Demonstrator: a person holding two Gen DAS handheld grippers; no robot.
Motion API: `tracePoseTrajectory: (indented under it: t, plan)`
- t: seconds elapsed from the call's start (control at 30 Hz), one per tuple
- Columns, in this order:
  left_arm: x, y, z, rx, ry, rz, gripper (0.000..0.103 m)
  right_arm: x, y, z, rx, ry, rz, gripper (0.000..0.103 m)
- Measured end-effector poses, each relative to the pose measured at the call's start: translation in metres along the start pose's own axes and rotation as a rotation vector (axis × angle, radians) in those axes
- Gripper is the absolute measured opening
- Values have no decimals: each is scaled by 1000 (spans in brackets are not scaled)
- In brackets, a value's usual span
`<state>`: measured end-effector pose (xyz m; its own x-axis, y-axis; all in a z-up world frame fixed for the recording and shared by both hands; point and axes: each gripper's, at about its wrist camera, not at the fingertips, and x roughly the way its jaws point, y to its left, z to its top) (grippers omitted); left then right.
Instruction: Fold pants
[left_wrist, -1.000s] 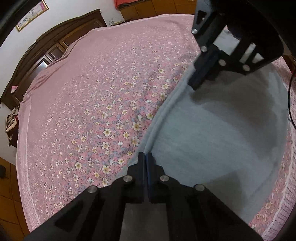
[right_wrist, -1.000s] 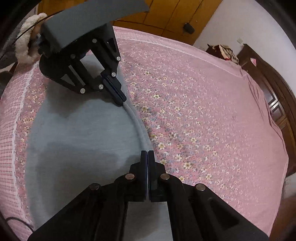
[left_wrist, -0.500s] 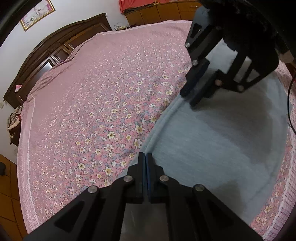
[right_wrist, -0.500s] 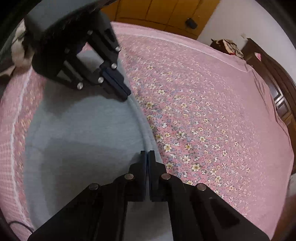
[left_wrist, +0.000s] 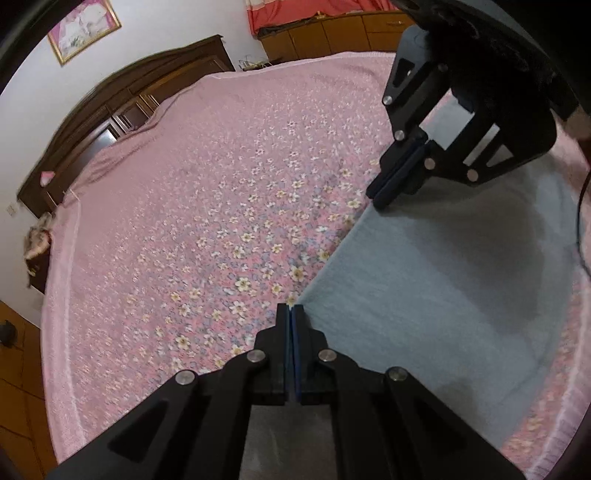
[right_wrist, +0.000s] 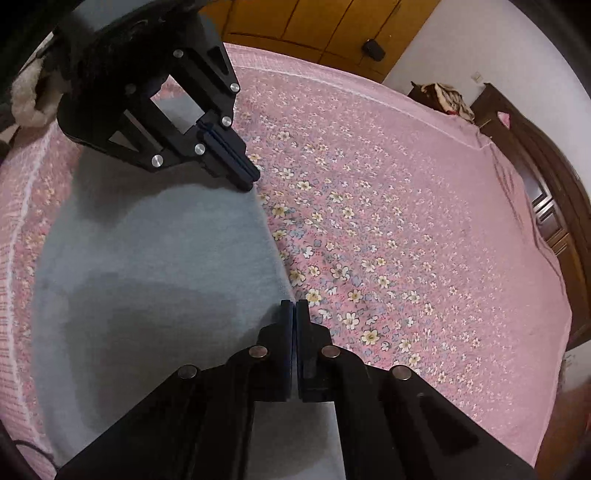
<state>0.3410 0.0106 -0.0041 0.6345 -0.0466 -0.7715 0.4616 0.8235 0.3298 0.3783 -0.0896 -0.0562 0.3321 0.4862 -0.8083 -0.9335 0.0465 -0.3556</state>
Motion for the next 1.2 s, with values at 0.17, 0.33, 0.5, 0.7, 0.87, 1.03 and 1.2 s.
tracePoseTrajectory:
  t: [0.17, 0.33, 0.5, 0.7, 0.87, 1.03, 1.2]
  plan:
    - [10, -4, -1, -2, 2, 19, 1, 2, 0, -4, 25, -16, -6, 2]
    - [15, -5, -6, -21, 0, 20, 1, -8, 4, 0, 42, -71, -72, 2]
    - [8, 1, 2, -75, -57, 35, 0, 2, 6, -7, 32, -21, -43, 2]
    - [25, -5, 0, -29, 6, 93, 0, -29, 3, -8, 128, -129, -150, 14]
    - [-16, 11, -4, -266, -104, 147, 49, -80, -17, -36, 640, -357, -130, 26]
    - [-33, -1, -11, -581, -139, 43, 62, -47, -2, -42, 907, -321, 251, 14]
    - [7, -17, -9, -649, 58, 37, 22, 1, 2, -26, 874, -149, 185, 9]
